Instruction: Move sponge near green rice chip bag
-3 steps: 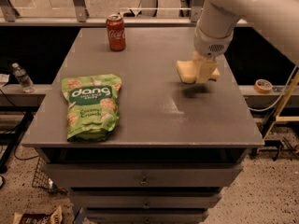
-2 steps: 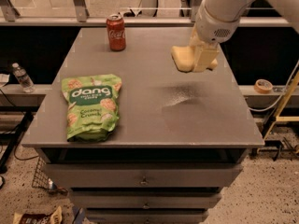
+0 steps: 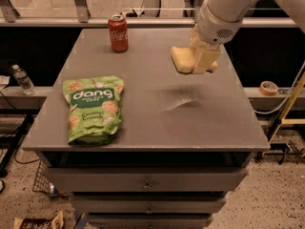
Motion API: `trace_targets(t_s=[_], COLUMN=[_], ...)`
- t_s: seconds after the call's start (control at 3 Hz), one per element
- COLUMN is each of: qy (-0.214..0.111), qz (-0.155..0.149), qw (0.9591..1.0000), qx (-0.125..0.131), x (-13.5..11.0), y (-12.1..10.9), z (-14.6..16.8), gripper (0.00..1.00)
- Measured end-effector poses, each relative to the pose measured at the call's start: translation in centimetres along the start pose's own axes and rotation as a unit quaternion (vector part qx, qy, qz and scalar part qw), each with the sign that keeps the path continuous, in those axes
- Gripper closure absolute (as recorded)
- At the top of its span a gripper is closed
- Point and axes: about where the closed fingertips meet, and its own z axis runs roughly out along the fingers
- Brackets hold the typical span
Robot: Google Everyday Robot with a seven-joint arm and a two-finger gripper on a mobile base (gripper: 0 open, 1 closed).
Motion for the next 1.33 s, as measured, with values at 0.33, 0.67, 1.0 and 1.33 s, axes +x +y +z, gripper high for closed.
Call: trace_targets(t_s=[0.33, 0.67, 1.0, 1.33], qy=[-0.049, -0.100, -0.128, -0.130], qz=[-0.056, -0.152, -0.238, -0.239], qw=[0.9972, 0.9832, 0.9623, 0.9615], qx=[-0.006, -0.012, -0.036, -0.039], x=[-3.9, -9.4, -14.2, -14.4], y=[1.1, 3.1, 5.3, 5.3], z=[-1.5, -3.6, -3.7, -3.3], gripper=[1.00, 1.00, 1.00, 1.00])
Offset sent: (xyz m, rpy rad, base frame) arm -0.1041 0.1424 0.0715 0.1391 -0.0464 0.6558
